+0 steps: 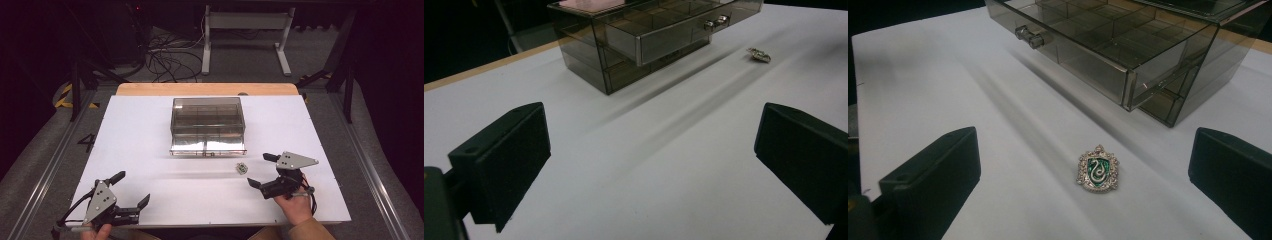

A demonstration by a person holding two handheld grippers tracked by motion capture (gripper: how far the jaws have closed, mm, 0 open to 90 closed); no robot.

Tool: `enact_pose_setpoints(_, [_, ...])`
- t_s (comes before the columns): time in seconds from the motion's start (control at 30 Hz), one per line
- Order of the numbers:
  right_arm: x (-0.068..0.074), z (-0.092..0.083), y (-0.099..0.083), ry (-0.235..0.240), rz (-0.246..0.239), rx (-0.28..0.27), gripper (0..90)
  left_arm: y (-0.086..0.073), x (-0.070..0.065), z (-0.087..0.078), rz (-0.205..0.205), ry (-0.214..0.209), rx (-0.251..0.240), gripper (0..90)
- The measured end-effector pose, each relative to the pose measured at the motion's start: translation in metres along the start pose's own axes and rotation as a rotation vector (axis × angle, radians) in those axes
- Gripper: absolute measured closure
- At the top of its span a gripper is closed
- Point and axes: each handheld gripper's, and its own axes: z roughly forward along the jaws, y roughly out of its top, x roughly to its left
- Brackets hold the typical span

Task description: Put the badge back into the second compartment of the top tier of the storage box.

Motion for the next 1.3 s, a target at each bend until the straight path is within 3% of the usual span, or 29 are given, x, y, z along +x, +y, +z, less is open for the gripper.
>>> enact_pose_setpoints(1.3, [-0.009, 0.048, 0.012, -0.012, 0.007, 0.087, 1.4, 0.0, 0.0, 0.0, 0.002, 0.0, 0.002, 2.3])
